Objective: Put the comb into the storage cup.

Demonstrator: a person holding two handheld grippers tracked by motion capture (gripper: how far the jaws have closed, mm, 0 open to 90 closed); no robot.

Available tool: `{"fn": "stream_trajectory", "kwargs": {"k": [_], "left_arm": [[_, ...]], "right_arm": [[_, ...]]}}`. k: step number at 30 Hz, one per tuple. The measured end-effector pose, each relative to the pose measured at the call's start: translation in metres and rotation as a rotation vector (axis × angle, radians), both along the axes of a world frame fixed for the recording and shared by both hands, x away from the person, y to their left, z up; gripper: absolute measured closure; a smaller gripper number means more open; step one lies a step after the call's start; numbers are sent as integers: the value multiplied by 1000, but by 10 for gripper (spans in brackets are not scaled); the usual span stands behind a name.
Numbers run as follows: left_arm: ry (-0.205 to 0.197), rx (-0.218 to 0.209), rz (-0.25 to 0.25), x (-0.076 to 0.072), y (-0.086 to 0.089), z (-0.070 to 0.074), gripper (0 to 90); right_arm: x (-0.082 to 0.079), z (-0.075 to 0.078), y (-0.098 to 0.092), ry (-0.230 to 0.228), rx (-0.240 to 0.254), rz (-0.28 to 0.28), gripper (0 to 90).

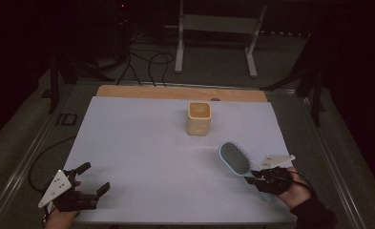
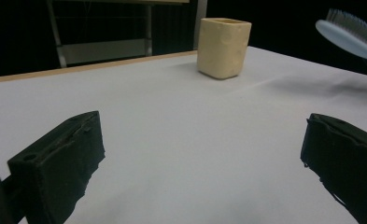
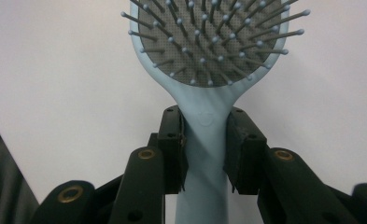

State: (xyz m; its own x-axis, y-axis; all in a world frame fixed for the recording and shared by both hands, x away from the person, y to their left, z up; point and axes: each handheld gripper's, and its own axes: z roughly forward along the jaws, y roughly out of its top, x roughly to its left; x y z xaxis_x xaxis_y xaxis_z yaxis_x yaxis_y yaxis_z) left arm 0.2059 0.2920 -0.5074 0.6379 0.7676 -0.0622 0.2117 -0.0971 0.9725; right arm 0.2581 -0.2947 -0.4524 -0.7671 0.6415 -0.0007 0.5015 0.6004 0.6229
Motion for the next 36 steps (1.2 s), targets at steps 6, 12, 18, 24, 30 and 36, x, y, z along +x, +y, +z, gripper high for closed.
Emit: {"fn": "stream_trajectory", "kwargs": {"k": [6,12,18,24,30,36], "left_arm": [[0,-1,-1,0,0,0,0],[1,-4,1,0,0,0,0],[2,-3,0,0,0,0,0],[3,-6,2,0,0,0,0],[3,-6,1,0,0,0,0],[2,-6,1,0,0,0,0]], "right_arm": [[7,8,13,-63,46,-2,703],[17,17,22,-181,102,-55,703],[28,26,31,-250,138,-83,703],[36,31,42,-278,159,-88,703],[44,35,53,-313,177,-84,704],[53,41,63,-333,194,-79,704]]}}
